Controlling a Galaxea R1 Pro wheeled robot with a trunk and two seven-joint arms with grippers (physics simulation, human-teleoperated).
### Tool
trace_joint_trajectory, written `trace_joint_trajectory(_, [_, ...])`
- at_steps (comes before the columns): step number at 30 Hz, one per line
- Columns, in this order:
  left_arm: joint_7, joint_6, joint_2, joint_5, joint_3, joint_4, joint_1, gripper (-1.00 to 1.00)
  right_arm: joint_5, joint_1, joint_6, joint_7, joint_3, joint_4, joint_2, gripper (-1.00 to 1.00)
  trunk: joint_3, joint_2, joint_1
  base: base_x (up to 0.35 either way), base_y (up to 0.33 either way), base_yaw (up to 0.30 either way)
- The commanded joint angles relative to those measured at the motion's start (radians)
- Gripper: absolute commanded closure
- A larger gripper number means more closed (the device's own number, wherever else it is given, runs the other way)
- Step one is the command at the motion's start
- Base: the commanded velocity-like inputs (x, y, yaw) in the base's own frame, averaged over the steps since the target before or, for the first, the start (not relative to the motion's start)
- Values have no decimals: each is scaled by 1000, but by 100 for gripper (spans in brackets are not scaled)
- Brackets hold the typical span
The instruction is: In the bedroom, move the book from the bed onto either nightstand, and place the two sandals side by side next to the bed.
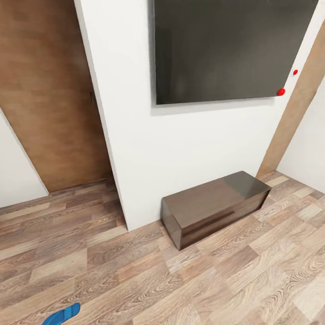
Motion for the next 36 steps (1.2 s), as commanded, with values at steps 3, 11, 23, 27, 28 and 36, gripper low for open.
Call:
trace_joint_trajectory(3, [0, -3, 0, 0, 0, 0, 0, -100, 0, -1, -3, 1, 0, 1, 1, -100, -1, 0, 0, 3, 0, -283])
trace_joint_trajectory(11, [0, -3, 0, 0, 0, 0, 0, -100, 0, -1, -3, 1, 0, 1, 1, -100, -1, 0, 0, 0, 0, -284])
trace_joint_trajectory(23, [0, -3, 0, 0, 0, 0, -1, -100, -1, -1, -3, 1, -5, 1, -3, -100, -1, 0, 0, 0, 0, -284])
trace_joint_trajectory(27, [0, -3, 0, 0, 0, 0, 0, -100, -1, -1, -3, 1, -4, 1, -3, -100, -1, 0, 0, 0, 0, -284])
trace_joint_trajectory(28, [0, -3, 0, 0, 0, 0, 0, -100, 0, -1, -3, 1, -4, 1, -3, -100, -1, 0, 0, 0, 0, -284])
trace_joint_trajectory(36, [0, -3, 0, 0, 0, 0, 0, -100, 0, -1, -3, 1, -2, 1, -2, -100, -1, 0, 0, 0, 0, -284])
